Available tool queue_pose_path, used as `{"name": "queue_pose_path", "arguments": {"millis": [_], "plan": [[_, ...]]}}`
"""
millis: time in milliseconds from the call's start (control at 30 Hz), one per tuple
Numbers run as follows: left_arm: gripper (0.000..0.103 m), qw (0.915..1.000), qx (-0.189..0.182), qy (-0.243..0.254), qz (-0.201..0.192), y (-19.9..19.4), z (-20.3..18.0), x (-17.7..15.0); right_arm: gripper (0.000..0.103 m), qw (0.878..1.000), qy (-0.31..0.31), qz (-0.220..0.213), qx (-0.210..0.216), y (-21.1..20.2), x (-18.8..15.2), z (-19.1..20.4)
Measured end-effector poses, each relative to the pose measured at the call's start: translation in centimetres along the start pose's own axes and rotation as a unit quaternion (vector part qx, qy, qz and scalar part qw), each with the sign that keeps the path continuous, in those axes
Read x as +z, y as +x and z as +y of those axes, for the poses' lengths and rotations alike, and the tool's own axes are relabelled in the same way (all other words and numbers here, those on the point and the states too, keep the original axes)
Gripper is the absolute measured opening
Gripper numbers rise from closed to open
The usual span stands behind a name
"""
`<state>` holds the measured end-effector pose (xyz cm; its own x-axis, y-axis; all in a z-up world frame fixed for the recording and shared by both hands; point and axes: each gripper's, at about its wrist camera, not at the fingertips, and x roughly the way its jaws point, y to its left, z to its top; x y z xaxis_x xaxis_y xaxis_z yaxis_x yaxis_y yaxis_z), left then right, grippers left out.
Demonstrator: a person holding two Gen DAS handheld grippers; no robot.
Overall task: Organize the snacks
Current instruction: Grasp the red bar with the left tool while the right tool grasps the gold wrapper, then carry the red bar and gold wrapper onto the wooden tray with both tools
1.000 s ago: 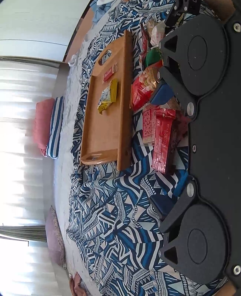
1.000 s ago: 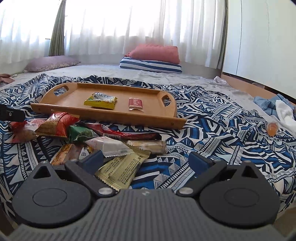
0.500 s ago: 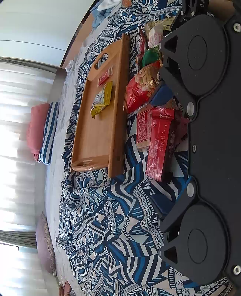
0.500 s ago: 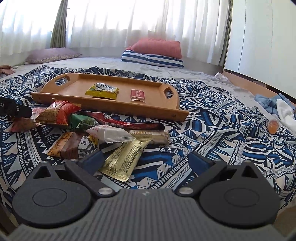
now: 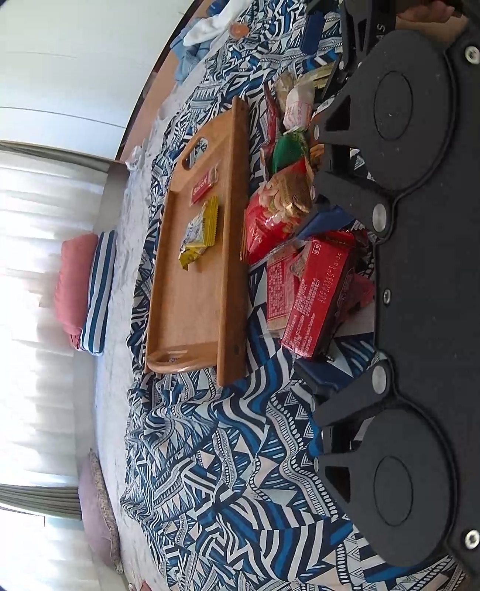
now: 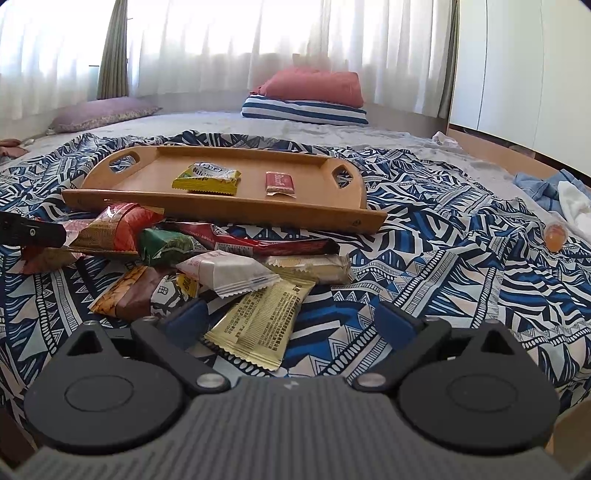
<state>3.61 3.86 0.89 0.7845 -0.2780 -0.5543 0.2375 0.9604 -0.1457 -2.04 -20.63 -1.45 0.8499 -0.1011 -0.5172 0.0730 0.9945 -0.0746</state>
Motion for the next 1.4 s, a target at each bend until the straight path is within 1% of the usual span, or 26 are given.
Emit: {"name": "queue_pose_path", "arguments": {"millis": [167,267,467,533,667,733,900,1400], "plan": [[0.067,1.0,-0.005,0.008,0.001,-0.8,-0.7,-0.4,0.092,1.0,-0.006,-0.005,0.007,-0.2,0.0,0.3],[0.067,0.9999,-0.012,0.01,-0.001,-1.2,-1.1,-0.5,0.086,1.0,-0.013,-0.007,0.014,-0.4,0.0,0.6],[0.067,0.9997,-0.018,0.014,-0.005,-1.8,-1.7,-0.3,0.066,0.999,-0.024,-0.01,0.026,-0.8,0.1,1.3],[0.067,0.9997,-0.02,0.013,-0.006,-2.0,-1.7,-0.2,0.056,0.999,-0.029,-0.012,0.022,-0.9,0.1,1.6],[0.067,0.9996,-0.024,0.014,-0.009,-2.3,-1.8,0.0,0.048,0.999,-0.033,-0.014,0.014,-1.1,0.1,1.7],[0.067,0.9995,-0.025,0.015,-0.01,-2.5,-1.9,0.0,0.041,0.999,-0.033,-0.015,0.008,-1.3,0.1,1.6],[0.066,0.9995,-0.024,0.017,-0.013,-2.7,-2.2,0.2,0.039,0.999,-0.031,-0.014,0.007,-1.7,0.1,1.2],[0.066,0.9985,-0.029,0.04,-0.025,-3.0,-3.2,1.4,0.038,1.0,-0.01,-0.021,-0.01,-2.6,0.9,-0.1]]}}
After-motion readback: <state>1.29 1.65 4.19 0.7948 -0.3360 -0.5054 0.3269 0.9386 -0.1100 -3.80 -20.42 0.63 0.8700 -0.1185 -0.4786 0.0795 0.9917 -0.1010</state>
